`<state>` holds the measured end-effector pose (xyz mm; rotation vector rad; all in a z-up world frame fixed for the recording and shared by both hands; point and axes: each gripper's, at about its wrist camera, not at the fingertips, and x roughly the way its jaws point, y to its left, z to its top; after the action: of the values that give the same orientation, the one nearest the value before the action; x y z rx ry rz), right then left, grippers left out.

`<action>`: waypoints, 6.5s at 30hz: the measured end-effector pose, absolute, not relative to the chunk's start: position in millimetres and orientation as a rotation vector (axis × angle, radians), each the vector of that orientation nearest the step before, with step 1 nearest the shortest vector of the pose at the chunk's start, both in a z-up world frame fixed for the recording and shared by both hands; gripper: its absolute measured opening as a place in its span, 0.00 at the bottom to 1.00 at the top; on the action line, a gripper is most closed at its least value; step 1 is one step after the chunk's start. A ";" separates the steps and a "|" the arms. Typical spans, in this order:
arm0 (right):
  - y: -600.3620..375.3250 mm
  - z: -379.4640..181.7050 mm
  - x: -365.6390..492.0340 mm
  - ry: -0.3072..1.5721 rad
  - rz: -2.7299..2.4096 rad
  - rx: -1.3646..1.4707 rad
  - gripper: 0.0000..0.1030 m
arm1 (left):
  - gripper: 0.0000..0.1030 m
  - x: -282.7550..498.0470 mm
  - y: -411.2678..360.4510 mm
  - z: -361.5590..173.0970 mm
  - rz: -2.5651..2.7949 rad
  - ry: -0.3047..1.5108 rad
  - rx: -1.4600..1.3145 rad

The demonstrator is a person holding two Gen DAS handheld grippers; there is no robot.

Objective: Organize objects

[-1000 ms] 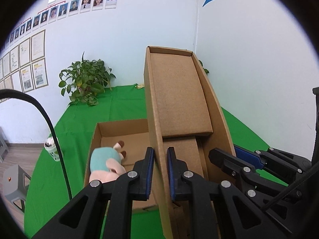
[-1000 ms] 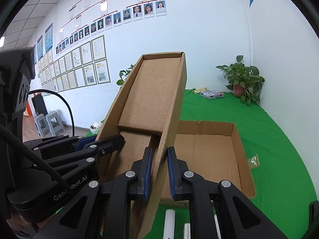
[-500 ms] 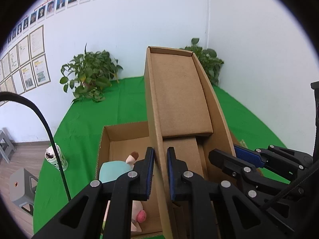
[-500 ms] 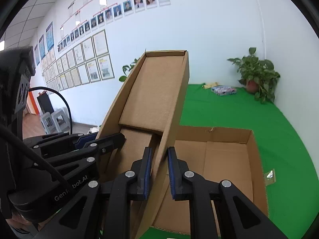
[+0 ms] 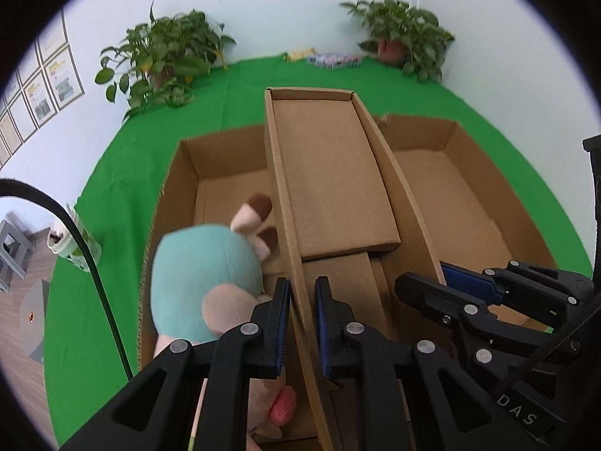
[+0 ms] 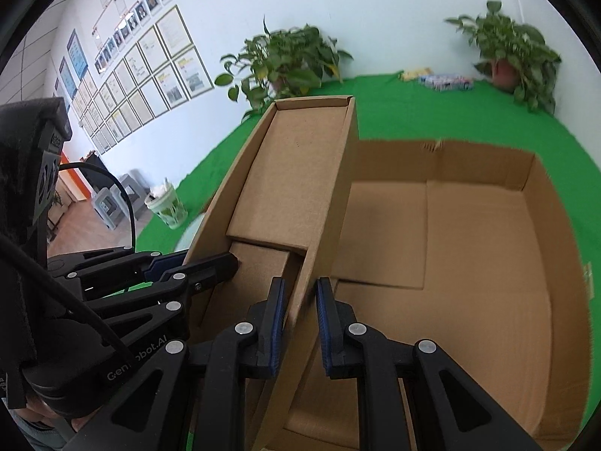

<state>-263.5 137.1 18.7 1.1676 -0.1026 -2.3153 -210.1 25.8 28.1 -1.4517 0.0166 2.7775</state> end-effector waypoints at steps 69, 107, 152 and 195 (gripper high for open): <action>218.8 44.5 -41.6 0.097 -2.580 0.964 0.99 | 0.77 -4.7 24.8 78.5 3.178 -0.215 -0.778; 255.7 -17.0 15.2 0.055 -2.429 1.130 0.60 | 0.77 -16.6 84.5 0.9 2.687 -0.412 -1.156; 206.4 -50.4 44.0 0.159 -2.259 1.221 0.59 | 0.38 -44.8 87.6 -68.3 2.231 -0.632 -1.513; 186.1 60.4 16.6 0.228 -2.499 0.791 0.58 | 0.35 -70.3 94.4 78.3 2.526 -0.312 -1.089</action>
<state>16.6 186.1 60.4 0.7913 0.2282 -2.4992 -70.3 94.4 78.3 -1.0890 -0.3116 2.5258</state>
